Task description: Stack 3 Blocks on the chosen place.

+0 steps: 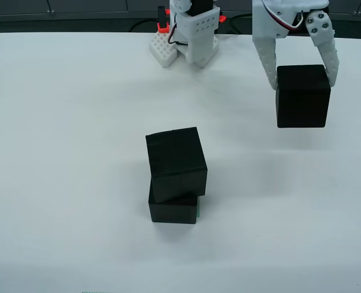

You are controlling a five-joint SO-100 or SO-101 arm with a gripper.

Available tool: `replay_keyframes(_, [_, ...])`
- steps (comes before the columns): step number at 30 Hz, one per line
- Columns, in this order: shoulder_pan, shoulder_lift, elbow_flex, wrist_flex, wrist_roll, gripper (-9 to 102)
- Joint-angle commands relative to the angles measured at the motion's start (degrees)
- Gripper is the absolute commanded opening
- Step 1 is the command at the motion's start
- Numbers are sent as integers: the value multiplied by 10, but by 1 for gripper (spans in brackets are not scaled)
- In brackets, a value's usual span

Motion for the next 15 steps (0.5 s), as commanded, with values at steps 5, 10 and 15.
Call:
replay_keyframes(5, [84, 135, 67, -95, -120, 18])
replay_keyframes(10, [148, 232, 156, -195, -193, 18])
replay_keyframes(15, [183, 297, 218, -265, -241, 18])
